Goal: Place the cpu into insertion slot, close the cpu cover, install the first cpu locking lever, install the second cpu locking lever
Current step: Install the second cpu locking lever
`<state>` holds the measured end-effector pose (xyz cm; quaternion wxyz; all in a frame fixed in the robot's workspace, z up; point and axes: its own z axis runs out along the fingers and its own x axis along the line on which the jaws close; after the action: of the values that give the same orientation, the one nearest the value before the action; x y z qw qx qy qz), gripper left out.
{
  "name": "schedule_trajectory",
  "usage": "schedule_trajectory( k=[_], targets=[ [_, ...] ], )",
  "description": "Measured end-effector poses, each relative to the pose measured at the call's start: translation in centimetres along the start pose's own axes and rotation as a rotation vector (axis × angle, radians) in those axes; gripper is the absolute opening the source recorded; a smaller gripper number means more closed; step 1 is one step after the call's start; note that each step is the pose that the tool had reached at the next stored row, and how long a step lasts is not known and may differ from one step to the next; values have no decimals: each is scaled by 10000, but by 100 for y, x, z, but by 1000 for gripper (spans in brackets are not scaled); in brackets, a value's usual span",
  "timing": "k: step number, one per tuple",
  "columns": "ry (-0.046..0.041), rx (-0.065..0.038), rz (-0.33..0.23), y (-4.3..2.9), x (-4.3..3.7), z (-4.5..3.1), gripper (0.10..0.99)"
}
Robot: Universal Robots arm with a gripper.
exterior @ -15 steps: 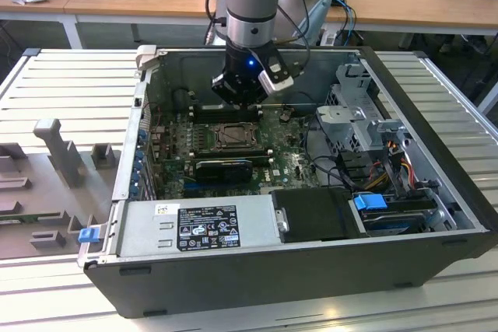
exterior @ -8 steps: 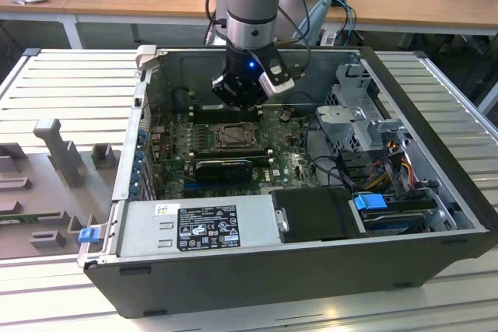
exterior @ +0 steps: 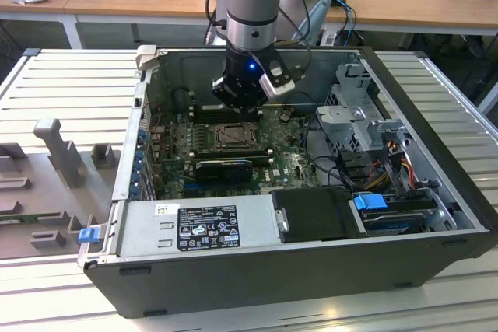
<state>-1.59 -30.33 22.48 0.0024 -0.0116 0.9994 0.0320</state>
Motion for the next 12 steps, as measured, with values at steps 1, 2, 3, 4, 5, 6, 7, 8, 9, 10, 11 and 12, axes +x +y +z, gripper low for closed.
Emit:
schedule_trajectory(
  k=[1,2,3,4,5,6,7,8,9,10,11,12],
  targets=[
    [0,-1,0,-3,0,0,106],
    [0,0,-1,-10,0,-1,106],
    [0,0,0,-18,0,-1,106],
    [0,1,0,-32,1,-2,106],
    [0,0,0,-45,1,-3,106],
    [0,0,-1,-53,1,-3,106],
    [0,0,0,-62,1,-4,106],
    [-1,-1,0,-66,1,-4,106],
    [0,1,1,-68,2,-6,106],
    [2,2,1,-69,2,-11,106],
    [0,0,1,-70,2,-21,106],
    [0,-1,0,-71,1,-32,106]
  ],
)
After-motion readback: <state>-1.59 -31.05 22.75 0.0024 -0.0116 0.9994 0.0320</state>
